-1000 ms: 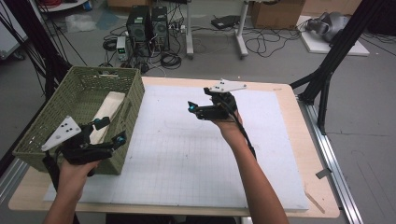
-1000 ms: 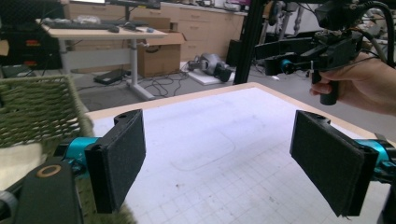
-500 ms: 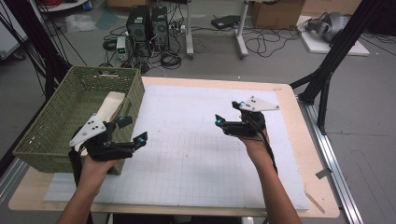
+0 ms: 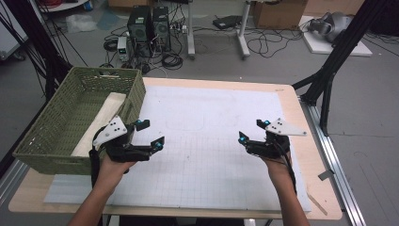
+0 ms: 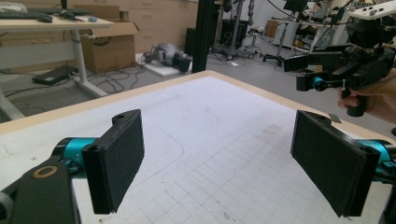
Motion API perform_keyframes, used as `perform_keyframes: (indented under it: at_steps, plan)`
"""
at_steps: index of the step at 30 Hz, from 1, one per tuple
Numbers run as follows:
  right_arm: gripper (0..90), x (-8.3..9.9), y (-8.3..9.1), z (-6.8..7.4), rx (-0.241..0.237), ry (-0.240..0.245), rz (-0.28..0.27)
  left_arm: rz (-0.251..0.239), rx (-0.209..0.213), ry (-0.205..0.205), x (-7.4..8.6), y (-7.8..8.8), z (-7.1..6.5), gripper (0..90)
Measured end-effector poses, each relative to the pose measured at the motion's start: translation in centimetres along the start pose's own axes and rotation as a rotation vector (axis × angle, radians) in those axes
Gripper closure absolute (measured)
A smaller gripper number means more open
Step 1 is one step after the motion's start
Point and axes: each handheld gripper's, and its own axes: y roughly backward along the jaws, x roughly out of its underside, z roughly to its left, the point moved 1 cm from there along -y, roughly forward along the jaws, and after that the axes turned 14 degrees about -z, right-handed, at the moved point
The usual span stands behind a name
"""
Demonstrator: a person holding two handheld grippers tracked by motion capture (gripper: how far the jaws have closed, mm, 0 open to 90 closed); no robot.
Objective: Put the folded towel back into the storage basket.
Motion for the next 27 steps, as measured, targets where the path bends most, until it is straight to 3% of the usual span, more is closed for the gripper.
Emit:
perform_keyframes:
  at_steps: [10, 20, 27]
  plan:
    - [19.3, 2.5, 1.8, -0.5, 0.053, -0.014, 0.02, 0.035, 0.019, 0.0, 1.9, -1.3, -0.3, 17.9]
    - [18.6, 4.7, 2.5, -1.1, 0.101, -0.019, 0.062, 0.071, 0.029, 0.001, 4.7, -2.2, -0.4, 18.1]
    - [18.5, 5.1, 2.6, -1.2, 0.103, -0.01, 0.083, 0.073, 0.024, 0.007, 5.1, -2.5, -0.3, 18.1]
